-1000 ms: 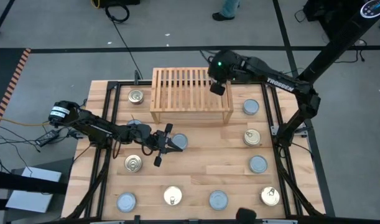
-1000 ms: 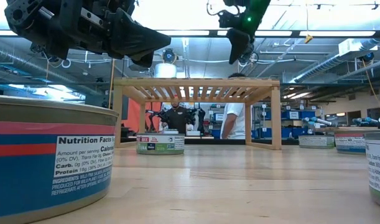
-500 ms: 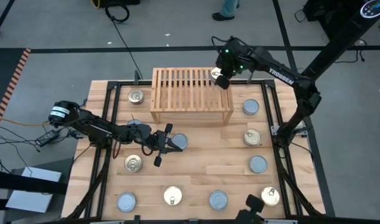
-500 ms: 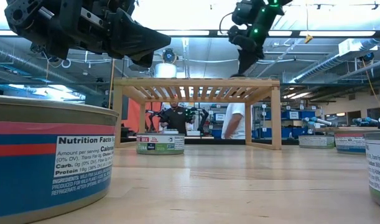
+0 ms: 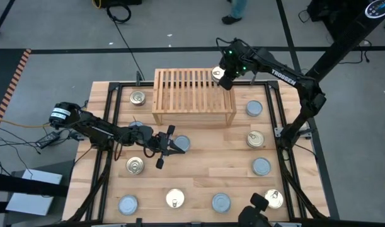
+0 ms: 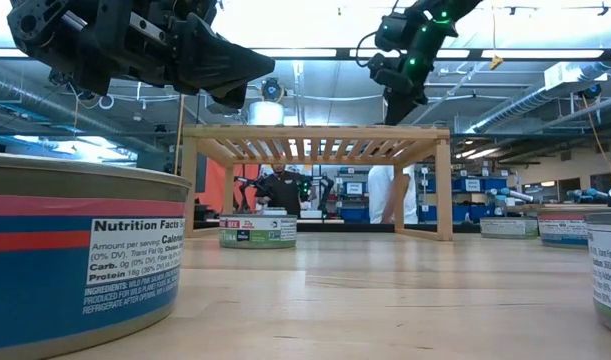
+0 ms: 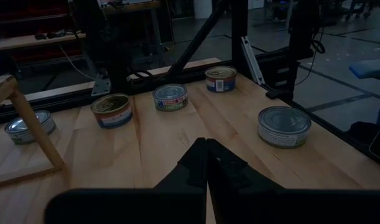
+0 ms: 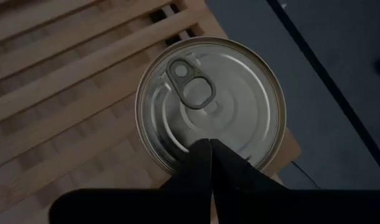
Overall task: Stack canned seafood by type on shelf
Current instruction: Put the blue tuna can on the shelf
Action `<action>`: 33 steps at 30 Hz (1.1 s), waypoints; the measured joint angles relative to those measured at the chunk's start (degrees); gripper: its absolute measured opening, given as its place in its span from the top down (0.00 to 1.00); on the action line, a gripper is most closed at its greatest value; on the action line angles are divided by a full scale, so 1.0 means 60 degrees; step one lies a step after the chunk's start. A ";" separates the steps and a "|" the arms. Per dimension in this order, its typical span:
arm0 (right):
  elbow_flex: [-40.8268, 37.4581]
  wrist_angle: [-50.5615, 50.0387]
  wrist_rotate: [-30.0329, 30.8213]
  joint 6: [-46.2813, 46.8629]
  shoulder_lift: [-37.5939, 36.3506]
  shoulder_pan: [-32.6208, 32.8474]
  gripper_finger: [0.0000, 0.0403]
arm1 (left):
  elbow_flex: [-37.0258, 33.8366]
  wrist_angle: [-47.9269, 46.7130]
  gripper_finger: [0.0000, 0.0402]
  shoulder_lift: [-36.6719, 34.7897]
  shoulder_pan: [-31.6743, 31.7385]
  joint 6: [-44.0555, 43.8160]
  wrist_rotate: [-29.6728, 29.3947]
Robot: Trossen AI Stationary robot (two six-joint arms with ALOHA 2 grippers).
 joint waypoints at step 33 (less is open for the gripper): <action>-0.0007 0.0611 -0.0063 0.0439 0.0007 -0.0547 0.98 | 0.0000 -0.0003 0.98 0.0000 0.0002 -0.0004 0.0000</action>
